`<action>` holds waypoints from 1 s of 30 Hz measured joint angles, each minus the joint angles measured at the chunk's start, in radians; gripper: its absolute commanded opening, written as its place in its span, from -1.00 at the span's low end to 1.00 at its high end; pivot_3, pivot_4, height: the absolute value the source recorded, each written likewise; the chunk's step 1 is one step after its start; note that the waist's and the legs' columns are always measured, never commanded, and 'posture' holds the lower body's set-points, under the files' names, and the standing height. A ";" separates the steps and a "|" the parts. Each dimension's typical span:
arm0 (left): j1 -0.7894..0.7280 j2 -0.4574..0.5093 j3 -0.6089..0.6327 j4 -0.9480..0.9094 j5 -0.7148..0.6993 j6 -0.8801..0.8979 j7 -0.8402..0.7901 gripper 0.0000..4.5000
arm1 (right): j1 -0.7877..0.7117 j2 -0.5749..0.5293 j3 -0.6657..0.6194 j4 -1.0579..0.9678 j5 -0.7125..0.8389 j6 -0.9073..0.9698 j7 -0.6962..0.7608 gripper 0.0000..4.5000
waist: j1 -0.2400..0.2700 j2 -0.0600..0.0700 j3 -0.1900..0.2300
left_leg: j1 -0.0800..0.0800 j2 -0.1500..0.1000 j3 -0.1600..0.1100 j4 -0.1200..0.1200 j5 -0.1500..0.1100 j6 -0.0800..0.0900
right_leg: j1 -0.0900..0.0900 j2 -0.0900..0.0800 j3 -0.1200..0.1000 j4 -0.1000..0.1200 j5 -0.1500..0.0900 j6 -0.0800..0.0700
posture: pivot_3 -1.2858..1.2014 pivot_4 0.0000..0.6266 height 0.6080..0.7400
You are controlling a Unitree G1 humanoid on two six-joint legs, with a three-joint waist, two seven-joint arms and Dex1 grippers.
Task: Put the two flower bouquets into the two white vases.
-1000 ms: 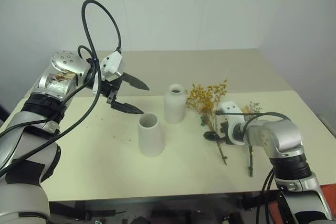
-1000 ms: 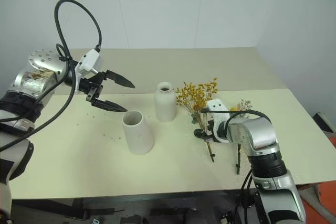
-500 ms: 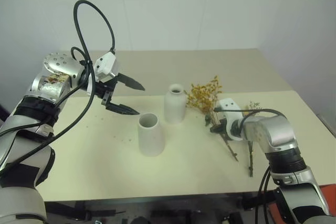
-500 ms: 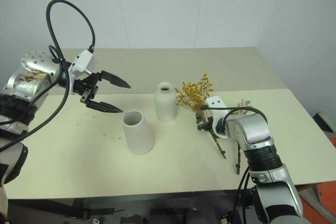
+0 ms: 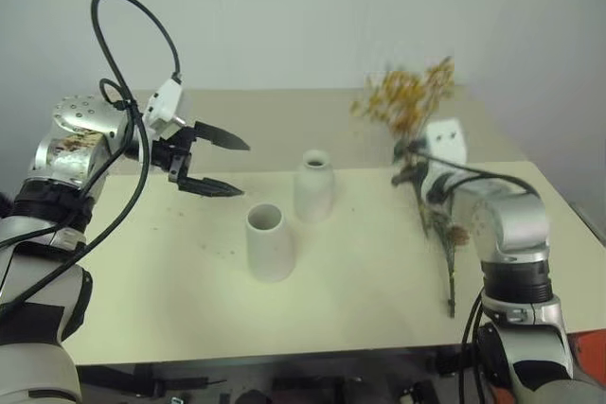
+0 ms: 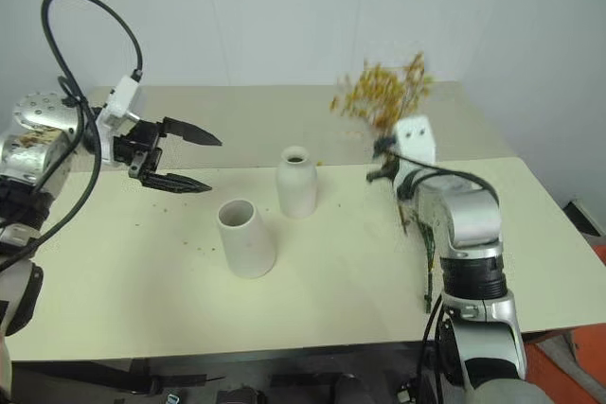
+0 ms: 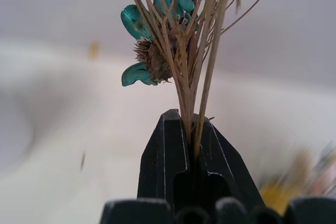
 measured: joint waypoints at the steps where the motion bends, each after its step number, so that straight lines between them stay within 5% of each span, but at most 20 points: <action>1: 0.014 0.005 0.017 -0.001 0.004 0.010 0.000 1.00 | -0.023 0.013 -0.002 0.012 -0.009 -0.063 -0.011 -0.99 | -0.003 0.000 0.000 | 0.000 0.000 0.000 0.000 0.000 0.000 | 0.000 0.000 0.000 0.000 0.000 0.000 | 0.03 -0.52 1.00; 15: 0.344 0.054 0.305 -0.181 0.074 0.212 0.069 1.00 | -0.275 0.321 -0.053 0.491 0.021 -0.767 -0.004 -0.99 | -0.022 0.001 0.001 | 0.001 0.001 -0.001 -0.001 0.001 -0.001 | 0.000 0.000 -0.001 0.005 0.000 -0.001 | 0.03 -0.52 1.00; 30: 0.441 0.047 0.424 -0.353 0.074 0.320 0.140 1.00 | -0.240 0.483 -0.055 0.455 0.134 -0.827 0.042 -0.99 | -0.018 0.002 0.001 | 0.002 0.001 -0.002 -0.001 0.001 -0.002 | 0.001 0.000 -0.001 0.006 0.000 -0.001 | 0.03 -0.52 1.00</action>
